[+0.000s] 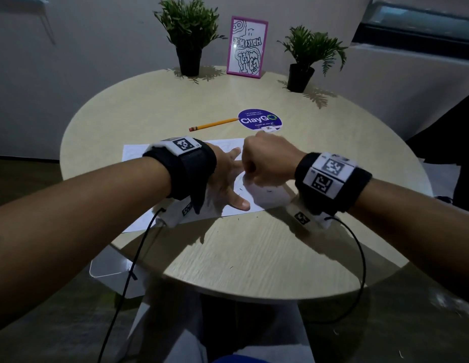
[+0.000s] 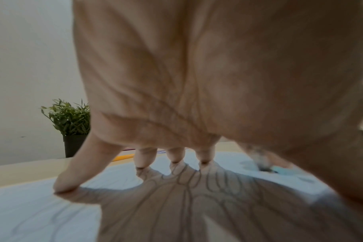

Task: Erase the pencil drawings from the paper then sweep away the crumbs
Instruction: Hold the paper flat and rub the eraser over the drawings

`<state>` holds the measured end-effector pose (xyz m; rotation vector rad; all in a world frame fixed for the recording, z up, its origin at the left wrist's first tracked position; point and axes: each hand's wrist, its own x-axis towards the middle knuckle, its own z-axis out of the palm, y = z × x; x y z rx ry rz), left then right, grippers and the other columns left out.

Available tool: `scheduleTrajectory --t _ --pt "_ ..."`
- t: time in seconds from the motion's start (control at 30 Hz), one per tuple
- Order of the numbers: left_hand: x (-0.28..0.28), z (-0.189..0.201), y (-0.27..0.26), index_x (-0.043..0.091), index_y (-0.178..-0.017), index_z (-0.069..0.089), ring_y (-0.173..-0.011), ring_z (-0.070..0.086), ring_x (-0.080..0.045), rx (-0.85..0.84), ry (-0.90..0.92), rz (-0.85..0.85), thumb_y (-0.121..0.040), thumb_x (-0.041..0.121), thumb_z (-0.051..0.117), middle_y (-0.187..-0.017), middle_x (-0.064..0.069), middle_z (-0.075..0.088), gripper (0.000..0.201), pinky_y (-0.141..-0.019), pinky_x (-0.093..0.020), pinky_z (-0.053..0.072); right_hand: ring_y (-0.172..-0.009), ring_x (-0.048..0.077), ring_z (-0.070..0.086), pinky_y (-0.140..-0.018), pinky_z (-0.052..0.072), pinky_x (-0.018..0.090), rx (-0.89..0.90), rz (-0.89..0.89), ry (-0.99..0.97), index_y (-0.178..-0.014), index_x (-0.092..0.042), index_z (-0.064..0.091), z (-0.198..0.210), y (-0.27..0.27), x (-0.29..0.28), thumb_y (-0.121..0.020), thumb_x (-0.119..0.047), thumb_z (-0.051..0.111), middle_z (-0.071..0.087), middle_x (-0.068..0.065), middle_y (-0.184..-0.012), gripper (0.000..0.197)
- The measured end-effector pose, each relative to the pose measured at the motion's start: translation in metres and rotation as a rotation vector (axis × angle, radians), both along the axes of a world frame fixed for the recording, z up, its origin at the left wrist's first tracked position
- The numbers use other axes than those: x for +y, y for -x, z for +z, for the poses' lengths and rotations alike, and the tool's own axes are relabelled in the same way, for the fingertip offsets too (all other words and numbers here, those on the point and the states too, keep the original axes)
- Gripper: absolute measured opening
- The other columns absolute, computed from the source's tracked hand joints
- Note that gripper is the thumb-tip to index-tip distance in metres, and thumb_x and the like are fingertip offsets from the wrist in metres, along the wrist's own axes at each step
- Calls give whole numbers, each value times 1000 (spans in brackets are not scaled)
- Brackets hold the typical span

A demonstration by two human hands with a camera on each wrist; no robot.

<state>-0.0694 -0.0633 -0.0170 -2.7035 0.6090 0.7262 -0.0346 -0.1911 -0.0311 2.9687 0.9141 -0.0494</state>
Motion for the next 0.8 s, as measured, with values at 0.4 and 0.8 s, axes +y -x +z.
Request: scheduleTrajectory --t 0.4,0.8 --pt "5 -14 -20 41 -152 -21 -153 0 -36 10 7 55 -75 81 57 -163 0 -24 116 -116 -59 18 -78 20 60 -58 38 29 -36 -151 39 -87 -11 73 6 -34 -10 -79 -34 81 63 -2 -74 26" --pt "6 -20 -24 40 -154 -18 -152 -12 -30 -3 -11 45 -77 79 59 -161 5 -29 116 -118 -58 12 -60 7 59 -66 57 36 123 -53 -17 -78 -16 81 8 -29 -20 -77 -38 82 72 -4 -66 22"
